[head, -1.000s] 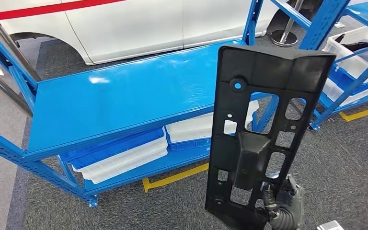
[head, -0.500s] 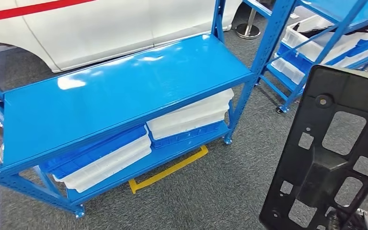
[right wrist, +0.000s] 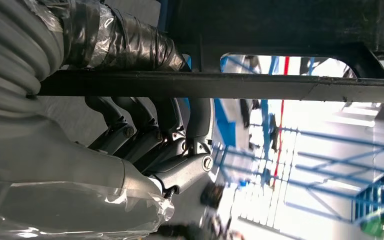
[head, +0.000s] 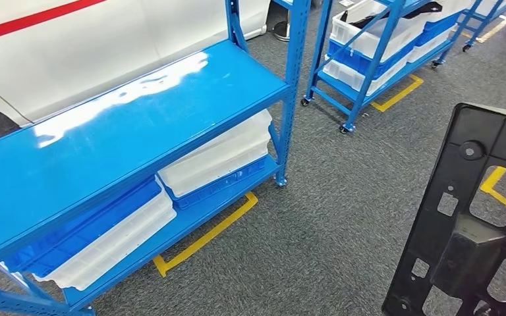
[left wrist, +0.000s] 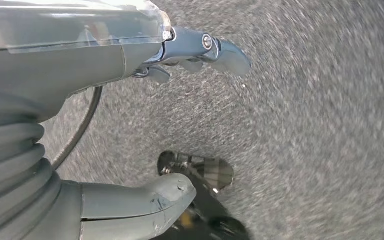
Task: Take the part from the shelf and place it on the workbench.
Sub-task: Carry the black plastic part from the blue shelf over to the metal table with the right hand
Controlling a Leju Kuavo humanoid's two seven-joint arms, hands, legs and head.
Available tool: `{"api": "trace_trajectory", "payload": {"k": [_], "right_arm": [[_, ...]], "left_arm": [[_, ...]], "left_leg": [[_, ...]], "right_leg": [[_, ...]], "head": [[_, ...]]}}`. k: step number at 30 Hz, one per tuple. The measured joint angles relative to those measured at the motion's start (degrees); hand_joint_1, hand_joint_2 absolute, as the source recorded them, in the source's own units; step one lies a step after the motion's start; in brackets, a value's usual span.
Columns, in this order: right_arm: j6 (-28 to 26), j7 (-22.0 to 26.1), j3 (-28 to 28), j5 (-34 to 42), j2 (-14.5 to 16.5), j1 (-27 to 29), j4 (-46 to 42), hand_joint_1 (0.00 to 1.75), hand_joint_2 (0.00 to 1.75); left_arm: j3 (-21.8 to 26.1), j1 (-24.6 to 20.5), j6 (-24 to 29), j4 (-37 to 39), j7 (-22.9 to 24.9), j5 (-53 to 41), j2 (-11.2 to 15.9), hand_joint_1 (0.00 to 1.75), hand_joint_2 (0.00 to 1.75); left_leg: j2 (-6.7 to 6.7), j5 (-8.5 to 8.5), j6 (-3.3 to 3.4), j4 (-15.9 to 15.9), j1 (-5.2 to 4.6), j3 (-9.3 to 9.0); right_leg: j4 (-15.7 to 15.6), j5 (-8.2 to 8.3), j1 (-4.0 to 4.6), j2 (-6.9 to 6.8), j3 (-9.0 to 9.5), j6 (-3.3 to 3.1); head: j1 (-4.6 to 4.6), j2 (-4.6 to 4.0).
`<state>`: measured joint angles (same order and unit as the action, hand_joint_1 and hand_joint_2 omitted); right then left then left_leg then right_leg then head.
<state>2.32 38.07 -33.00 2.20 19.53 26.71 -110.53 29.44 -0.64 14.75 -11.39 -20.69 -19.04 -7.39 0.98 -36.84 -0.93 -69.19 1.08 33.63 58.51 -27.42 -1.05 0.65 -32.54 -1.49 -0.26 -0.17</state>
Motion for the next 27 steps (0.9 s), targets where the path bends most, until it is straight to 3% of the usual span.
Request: {"api": "trace_trajectory", "payload": {"k": [1, 2, 3, 4, 6, 8, 10, 12, 14, 16, 17, 18, 20, 22, 23, 25, 26, 27], "right_arm": [[-1.0, 0.2, 0.0, -0.8, 0.1, 0.1, 0.0, 1.71, 1.75], [-2.2, 0.4, 0.0, -1.7, 0.1, 0.4, 0.0, 1.71, 1.75], [-3.7, 0.5, 0.0, -2.8, 0.2, 0.6, -0.1, 1.71, 1.75], [-5.3, 0.7, 0.0, -4.0, 0.2, 0.9, -0.4, 1.71, 1.75], [-9.0, 0.8, 0.1, -6.7, 0.3, 1.5, -1.0, 1.71, 1.75], [-12.5, 0.7, 0.3, -9.3, 0.4, 2.0, -1.9, 1.71, 1.75], [-15.5, 0.6, 0.5, -11.8, 0.5, 2.8, -2.7, 1.71, 1.75], [-18.4, 0.5, 0.7, -13.9, 0.6, 3.7, -3.5, 1.71, 1.75], [-20.6, 0.3, 1.2, -15.4, 0.7, 4.1, -4.1, 1.71, 1.75], [-23.5, -0.1, 1.8, -17.7, 0.7, 4.4, -4.4, 1.71, 1.75], [-25.5, -0.4, 2.2, -19.4, 0.7, 4.7, -4.6, 1.71, 1.75], [-27.7, -0.8, 2.6, -21.3, 0.7, 5.1, -4.8, 1.71, 1.75], [-32.1, -1.7, 3.6, -25.7, 0.7, 5.9, -5.6, 1.71, 1.75], [-35.1, -2.5, 4.8, -29.1, 0.7, 6.5, -6.4, 1.71, 1.75], [-36.1, -2.8, 5.4, -30.3, 0.7, 6.7, -6.7, 1.71, 1.75], [-38.2, -3.4, 6.4, -33.2, 0.8, 7.4, -7.5, 1.71, 1.75], [-39.4, -3.8, 6.8, -34.9, 0.8, 7.9, -7.9, 1.71, 1.75], [-40.4, -4.0, 7.3, -36.4, 0.8, 8.2, -8.3, 1.71, 1.75]], "left_arm": [[0.1, 0.1, 0.0, 0.0, 0.0, -0.2, 0.0, 0.0, 1.75], [0.2, 0.2, 0.0, 0.0, 0.0, -0.5, 0.0, 0.0, 1.75], [0.3, 0.3, 0.0, 0.0, 0.0, -0.7, 0.0, 0.0, 1.75], [0.4, 0.3, 0.0, 0.0, 0.0, -1.0, 0.0, 0.0, 1.75], [0.6, 0.3, -0.1, 0.0, 0.2, -1.5, 0.0, 0.0, 1.75], [1.0, 0.2, -0.1, 0.0, 0.4, -1.9, 0.0, 0.0, 1.75], [1.2, 0.0, -0.1, 0.0, 0.6, -2.2, -0.1, 0.0, 1.75], [1.3, 0.0, -0.1, 0.0, 0.6, -2.5, -0.2, 0.0, 1.75], [1.4, 0.1, -0.1, 0.0, 0.7, -2.7, -0.2, 0.0, 1.75], [1.6, 0.2, -0.1, 0.0, 0.9, -3.0, -0.2, 0.0, 1.75], [1.7, 0.2, -0.1, 0.0, 0.9, -3.3, -0.2, 0.0, 1.75], [1.8, 0.2, -0.1, 0.0, 0.9, -3.5, -0.2, 0.0, 1.75], [2.1, 0.2, -0.2, 0.0, 0.9, -4.0, -0.3, 0.0, 1.75], [2.4, 0.1, -0.3, 0.0, 0.9, -4.3, -0.4, 0.0, 1.75], [2.5, 0.0, -0.3, -0.1, 0.8, -4.5, -0.4, 0.0, 1.75], [2.7, -0.4, -0.4, -0.1, 0.8, -4.9, -0.4, 0.0, 1.75], [2.7, -0.5, -0.4, -0.1, 0.7, -5.0, -0.5, 0.0, 1.75], [2.7, -0.6, -0.4, -0.2, 0.7, -5.2, -0.5, 0.0, 1.75]], "left_leg": [[-0.39, -0.96, 0.05, -3.1, 0.0, 1.38], [-0.58, -0.76, 0.17, -4.3, -0.03, 1.95], [-0.77, 0.59, 0.39, -3.2, -0.07, 1.47], [-1.26, 2.75, 0.73, -0.1, -0.16, 0.05], [-3.96, 6.18, 1.56, 7.6, -0.26, -3.24], [-5.74, 6.92, 1.98, 11.2, -0.42, -4.61], [-4.71, 7.19, 2.25, 11.9, -0.46, -4.87], [-3.12, 7.95, 2.8, 13.1, -0.29, -5.35], [-1.25, 8.34, 3.15, 13.7, -0.32, -5.48], [0.7, 8.22, 3.18, 13.6, -0.45, -5.28], [1.65, 8.09, 3.1, 13.6, -0.48, -5.23], [2.51, 7.94, 2.96, 13.5, -0.47, -5.25], [4.1, 7.5, 2.48, 13.1, -0.4, -5.49], [5.31, 6.95, 1.73, 12.7, -0.54, -5.83], [5.82, 6.76, 1.34, 12.7, -0.65, -6.04], [6.76, 6.52, 0.63, 12.8, -0.63, -6.58], [6.35, 6.11, 0.3, 12.5, -0.52, -6.71], [5.11, 5.1, 0.08, 11.4, -0.37, -6.42]], "right_leg": [[0.1, 0.07, 0.18, 0.79, -0.18, -0.09], [0.2, 0.1, 0.35, 1.6, -0.28, -0.13], [0.3, 0.12, 0.5, 2.43, -0.32, -0.15], [0.4, 0.12, 0.61, 3.25, -0.3, -0.14], [0.7, 0.16, 0.69, 4.72, -0.42, 0.03], [0.9, 0.41, 0.48, 6.06, -0.94, 0.68], [0.8, 0.83, 0.19, 7.24, -1.42, 1.56], [2.1, -0.05, 0.3, 5.07, -2.22, 2.02], [7.5, -3.39, 0.33, 1.3, -4.82, 2.33], [14.0, -6.4, -0.01, -0.02, -7.81, 2.83], [15.3, -6.56, -0.22, -0.27, -8.26, 3.06], [14.4, -5.68, -0.41, -0.52, -7.56, 3.25], [7.2, -2.61, -0.66, -2.23, -3.3, 3.42], [1.4, -0.93, -0.5, -4.32, -0.05, 3.05], [0.8, -1.0, -0.3, -4.68, 0.24, 2.68], [0.8, -0.91, -0.09, -3.54, 0.09, 1.84], [0.7, -0.77, -0.14, -2.92, 0.08, 1.44], [0.4, -0.58, -0.21, -2.28, 0.08, 1.01]], "head": [[0.0, 0.0], [-0.01, 0.0], [-0.01, 0.0], [-0.01, 0.0], [0.01, 0.0], [0.0, 0.0], [-0.02, 0.0], [0.06, 0.0], [0.17, 0.0], [0.22, 0.0], [0.22, 0.0], [0.22, 0.0], [0.22, 0.0], [0.2, 0.0], [0.21, 0.0], [0.19, 0.0], [0.19, 0.0], [0.18, 0.0]]}}
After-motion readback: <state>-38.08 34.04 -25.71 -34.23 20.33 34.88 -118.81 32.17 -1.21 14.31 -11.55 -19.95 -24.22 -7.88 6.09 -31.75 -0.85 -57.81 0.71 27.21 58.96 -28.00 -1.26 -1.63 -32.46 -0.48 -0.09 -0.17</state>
